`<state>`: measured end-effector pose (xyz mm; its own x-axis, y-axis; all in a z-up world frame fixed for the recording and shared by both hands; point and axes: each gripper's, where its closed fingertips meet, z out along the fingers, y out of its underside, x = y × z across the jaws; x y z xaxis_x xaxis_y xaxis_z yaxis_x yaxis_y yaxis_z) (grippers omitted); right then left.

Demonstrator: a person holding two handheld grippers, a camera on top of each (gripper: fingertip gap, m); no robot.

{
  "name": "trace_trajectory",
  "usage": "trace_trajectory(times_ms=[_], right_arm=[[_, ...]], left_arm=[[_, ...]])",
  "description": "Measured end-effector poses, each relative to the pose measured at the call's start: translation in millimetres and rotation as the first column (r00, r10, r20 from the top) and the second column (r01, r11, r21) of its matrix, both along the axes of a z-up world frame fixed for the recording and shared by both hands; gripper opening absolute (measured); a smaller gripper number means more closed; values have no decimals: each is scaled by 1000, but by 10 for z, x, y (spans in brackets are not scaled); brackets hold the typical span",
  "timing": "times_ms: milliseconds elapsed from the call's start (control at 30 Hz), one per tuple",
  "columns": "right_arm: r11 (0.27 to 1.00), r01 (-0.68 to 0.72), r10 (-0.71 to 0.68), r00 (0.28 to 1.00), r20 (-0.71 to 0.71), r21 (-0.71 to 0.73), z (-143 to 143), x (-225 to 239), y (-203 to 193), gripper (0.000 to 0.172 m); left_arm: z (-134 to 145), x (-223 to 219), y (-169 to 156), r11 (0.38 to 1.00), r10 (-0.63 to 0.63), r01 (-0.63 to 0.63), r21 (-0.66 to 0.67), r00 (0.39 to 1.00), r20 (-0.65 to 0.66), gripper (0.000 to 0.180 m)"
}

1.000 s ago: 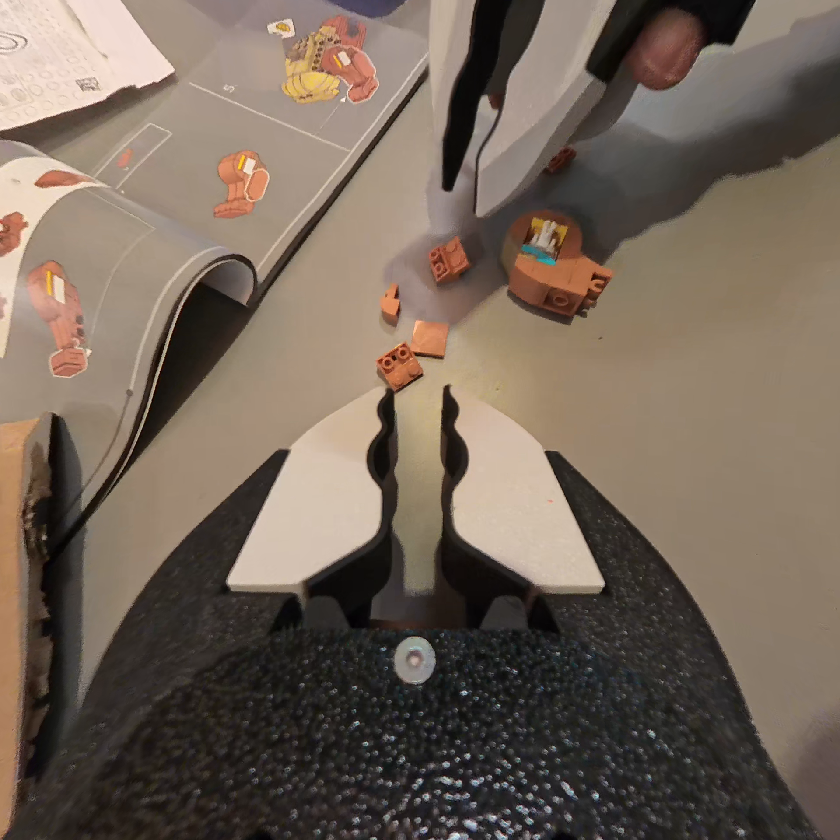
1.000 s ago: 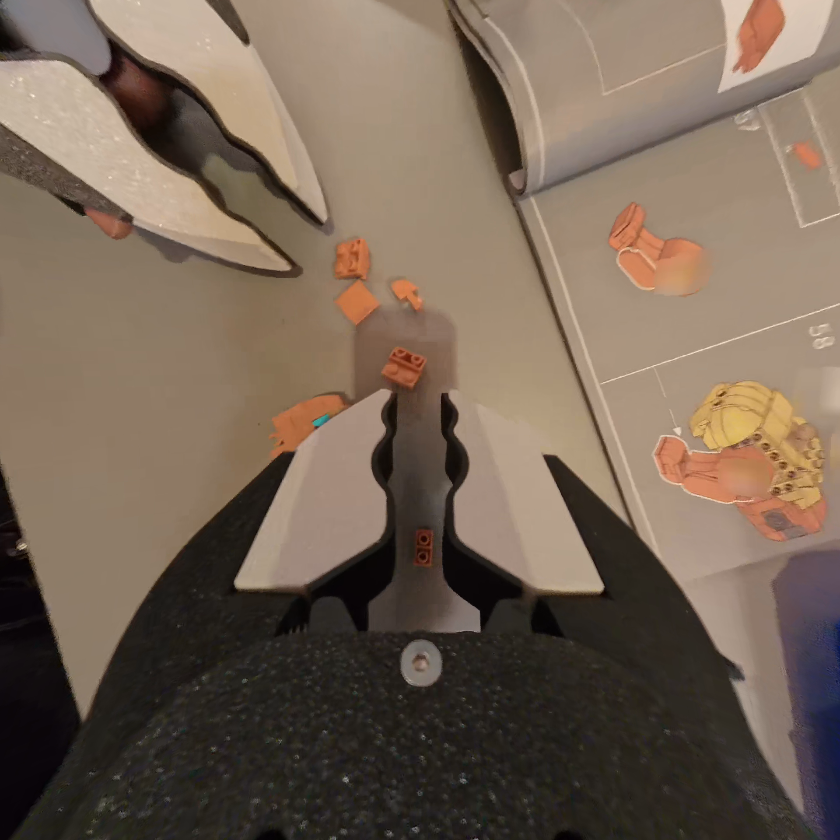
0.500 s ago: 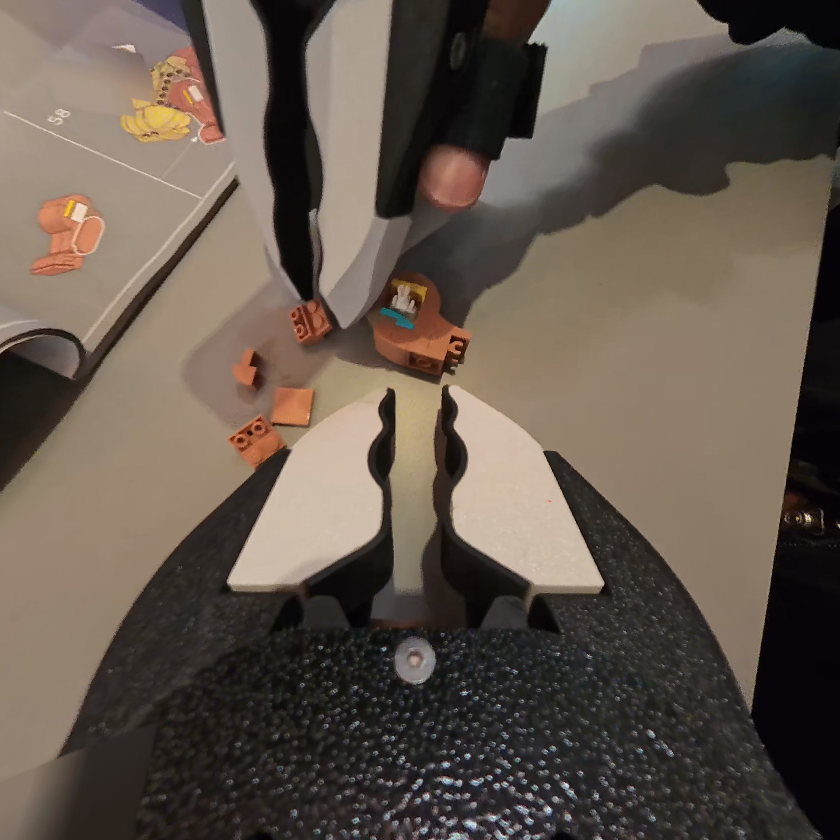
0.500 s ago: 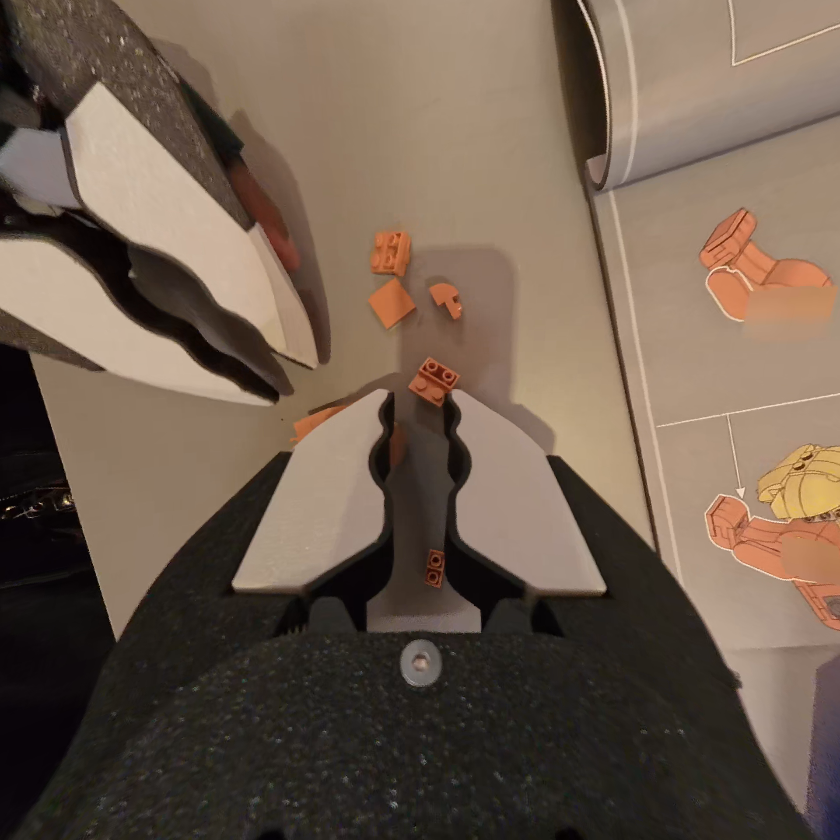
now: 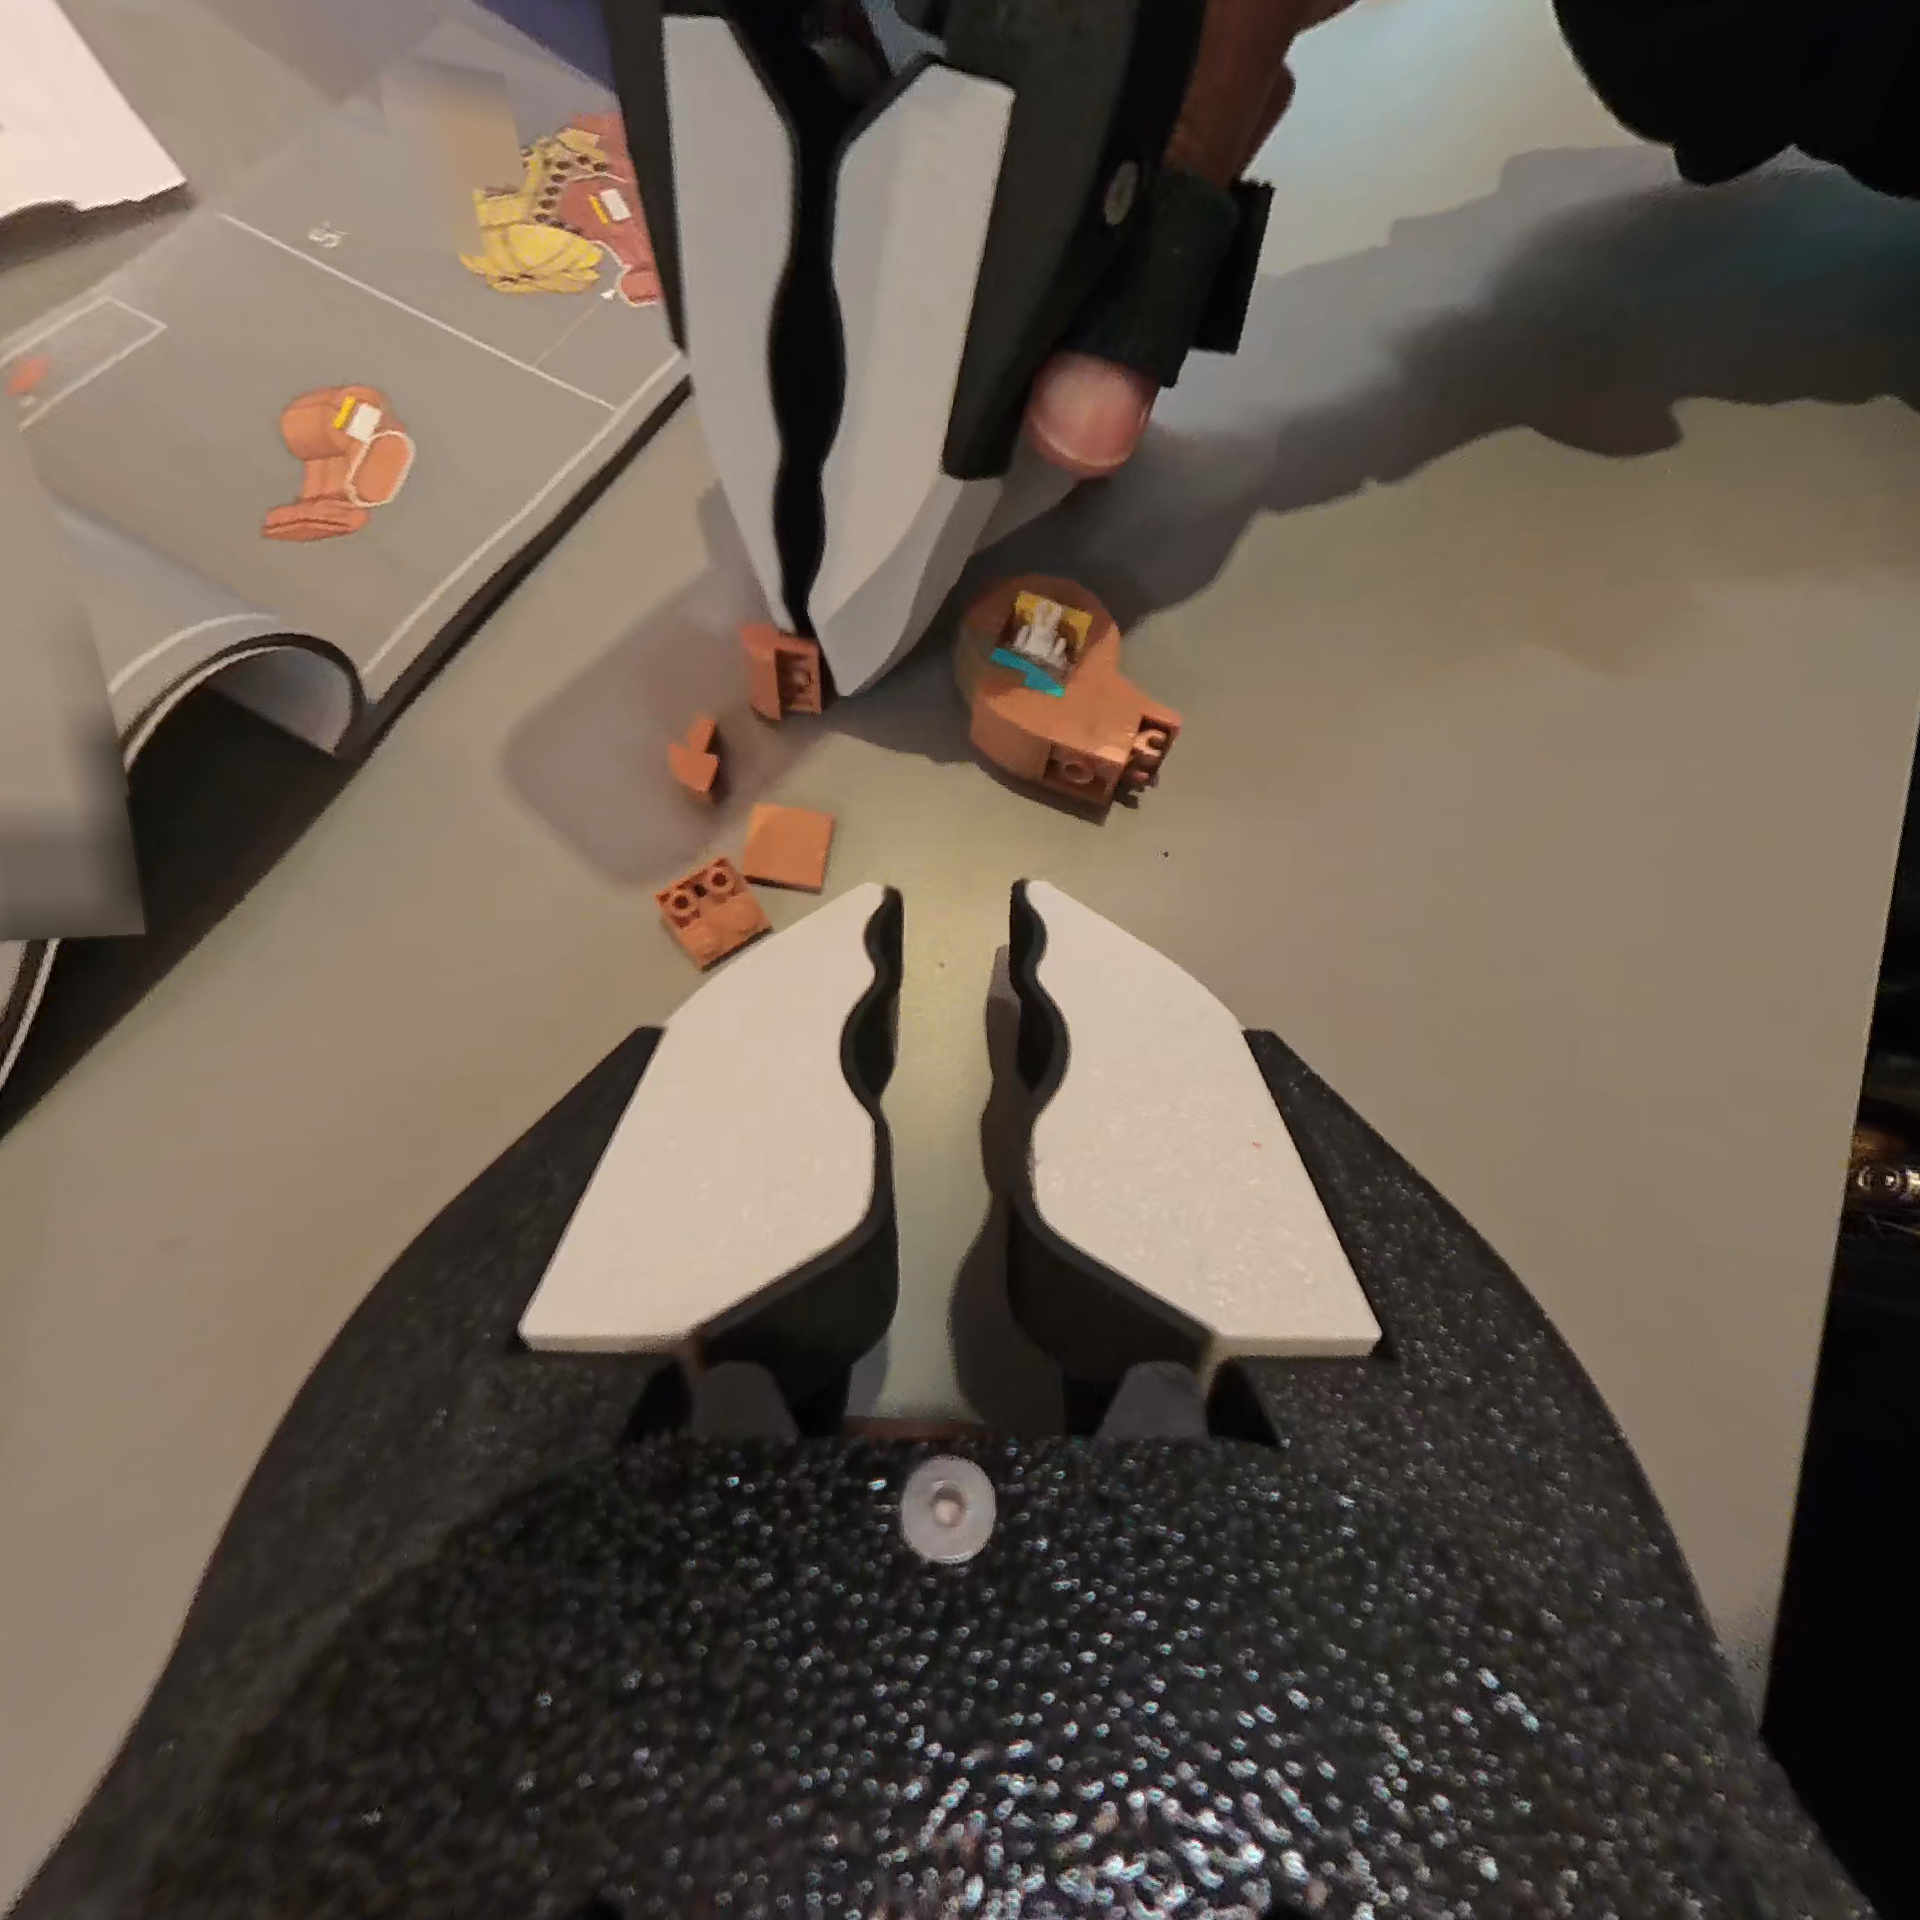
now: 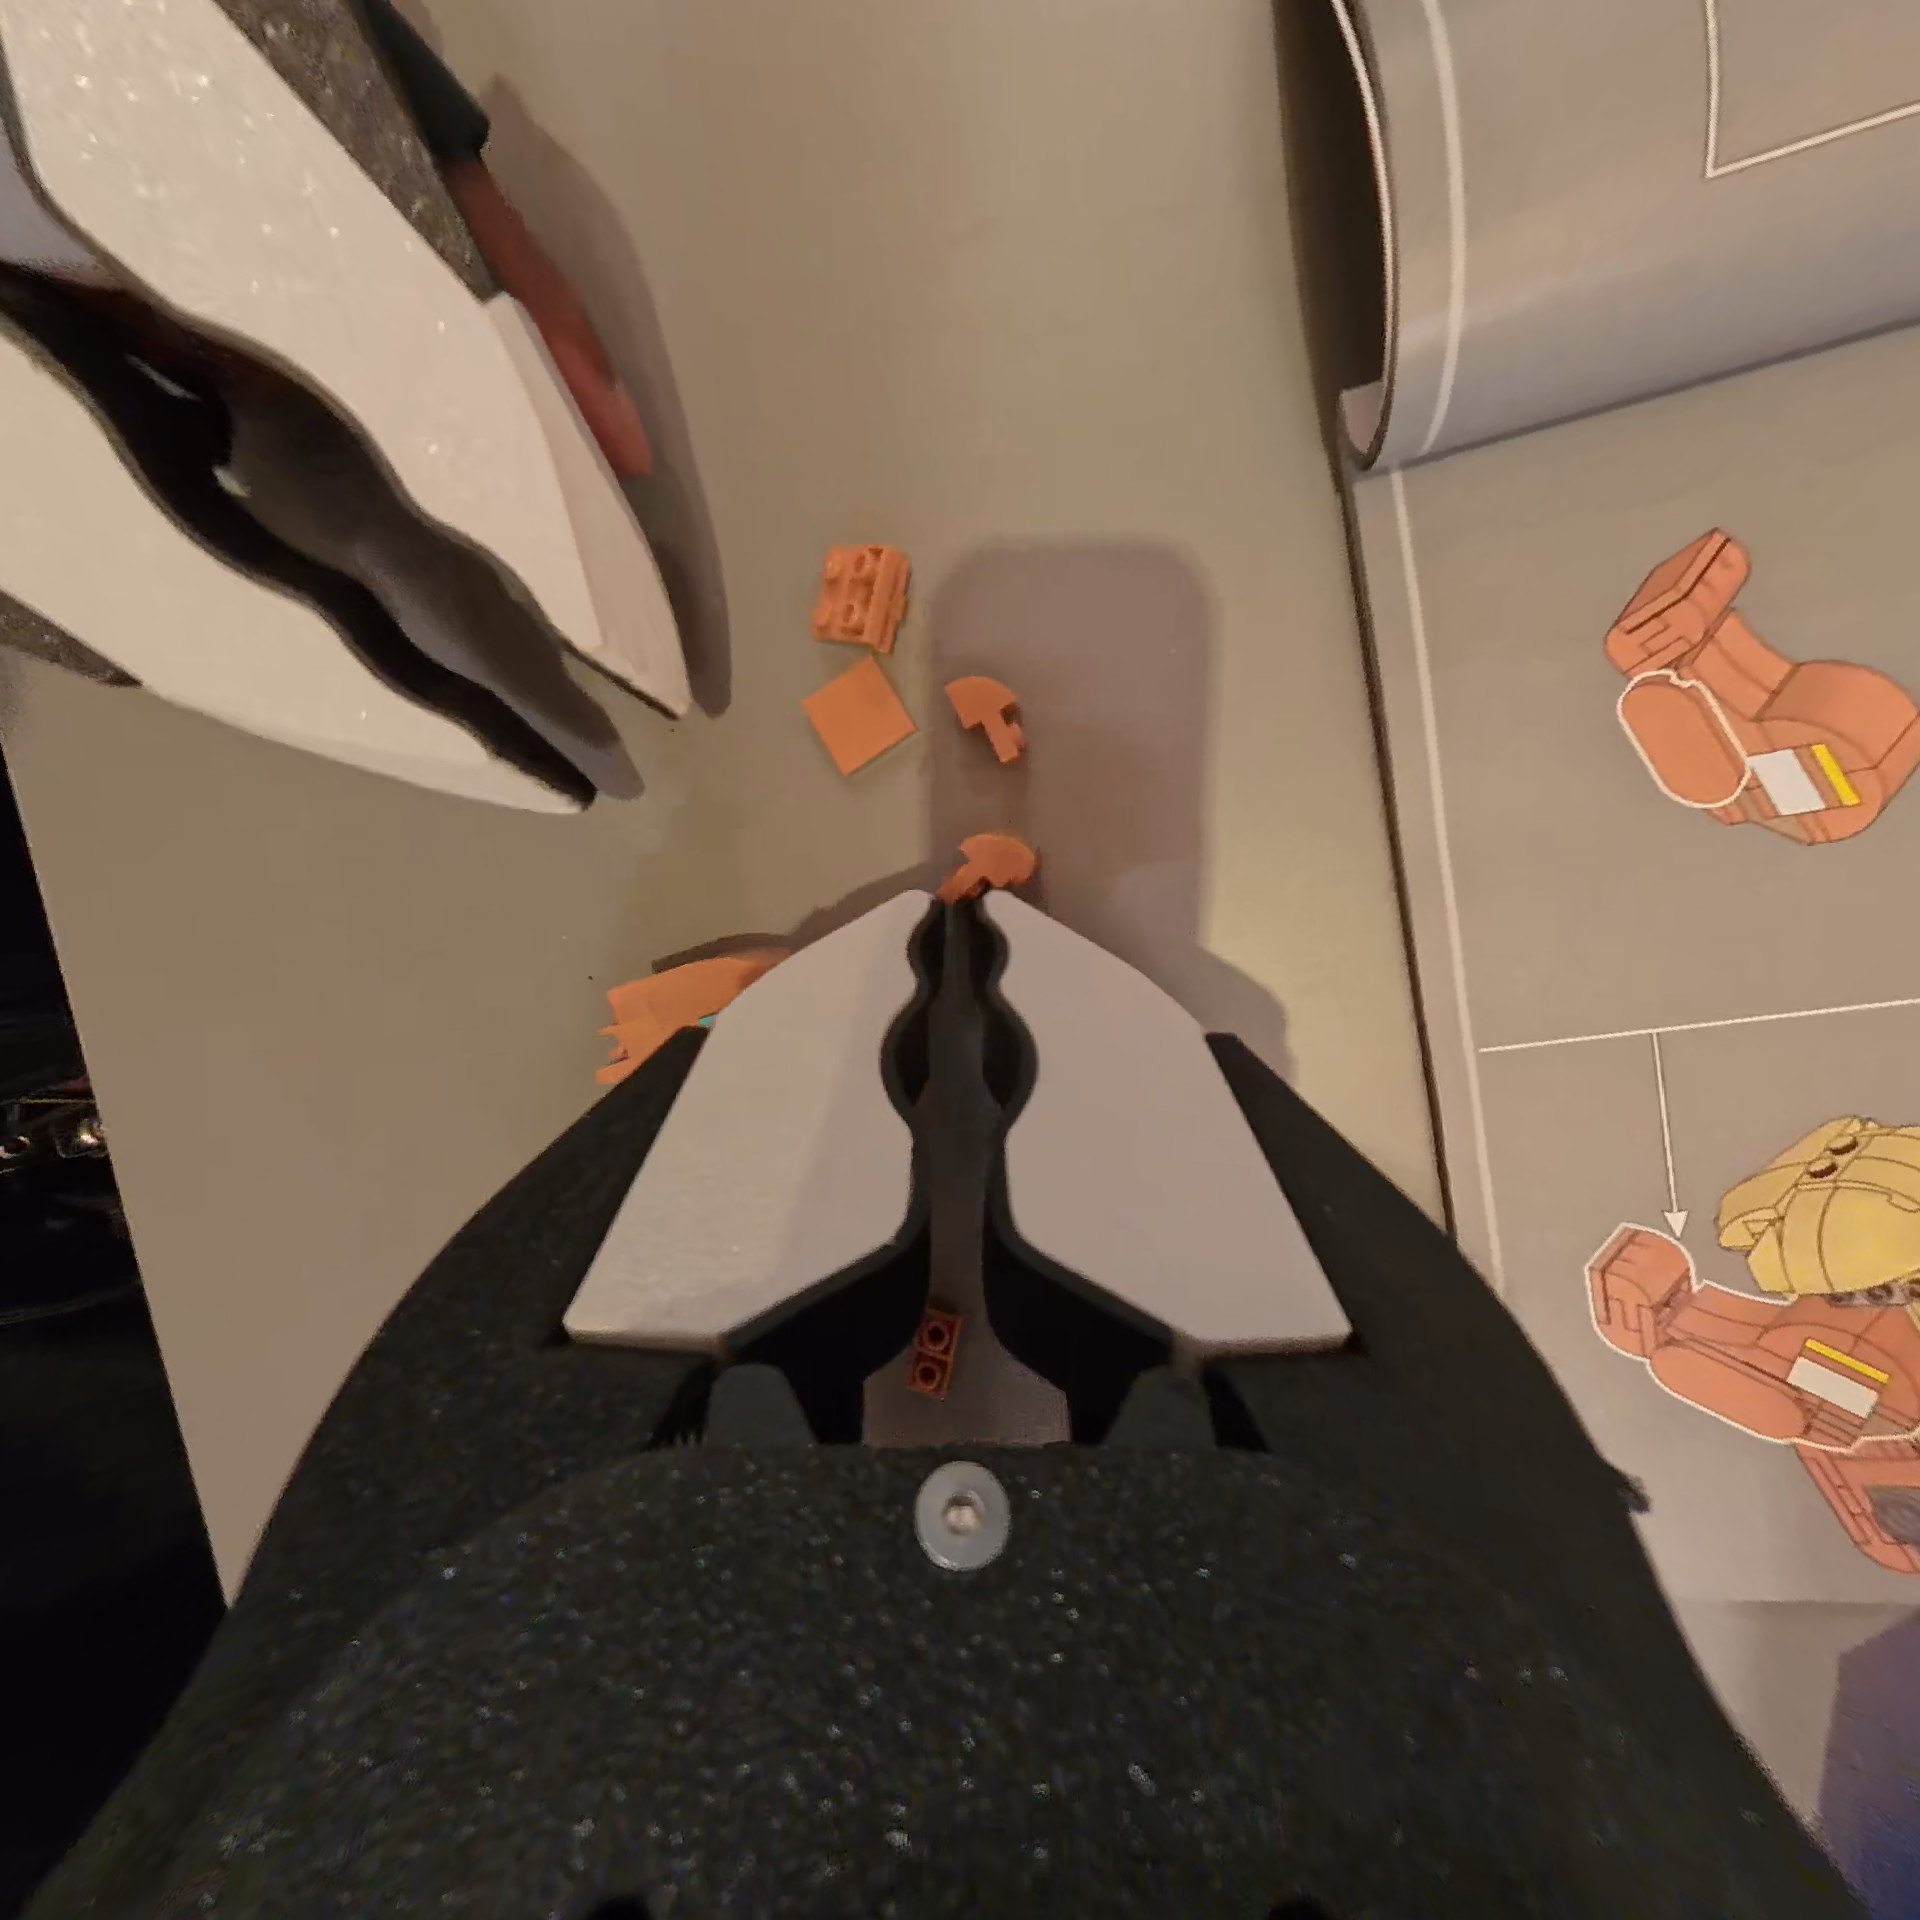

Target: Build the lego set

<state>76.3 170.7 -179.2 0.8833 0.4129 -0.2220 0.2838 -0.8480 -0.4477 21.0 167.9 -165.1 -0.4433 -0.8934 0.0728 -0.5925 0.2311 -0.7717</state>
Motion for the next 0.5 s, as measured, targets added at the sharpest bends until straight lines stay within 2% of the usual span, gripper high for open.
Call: trace_trajectory(times_ms=[267, 367, 500], right_arm=[[999, -9, 11, 999, -39, 48, 46, 19, 8, 0], [997, -5, 6, 1000, -15, 77, 82, 31, 43, 11], [995, -11, 11, 1000, -2, 96, 95, -13, 84, 16]], left_arm=[[26, 3, 118, 1000, 22, -22, -17, 1000, 17, 19], [46, 8, 142, 999, 30, -29, -25, 999, 30, 19], [65, 11, 176, 998, 46, -44, -33, 998, 43, 19]])
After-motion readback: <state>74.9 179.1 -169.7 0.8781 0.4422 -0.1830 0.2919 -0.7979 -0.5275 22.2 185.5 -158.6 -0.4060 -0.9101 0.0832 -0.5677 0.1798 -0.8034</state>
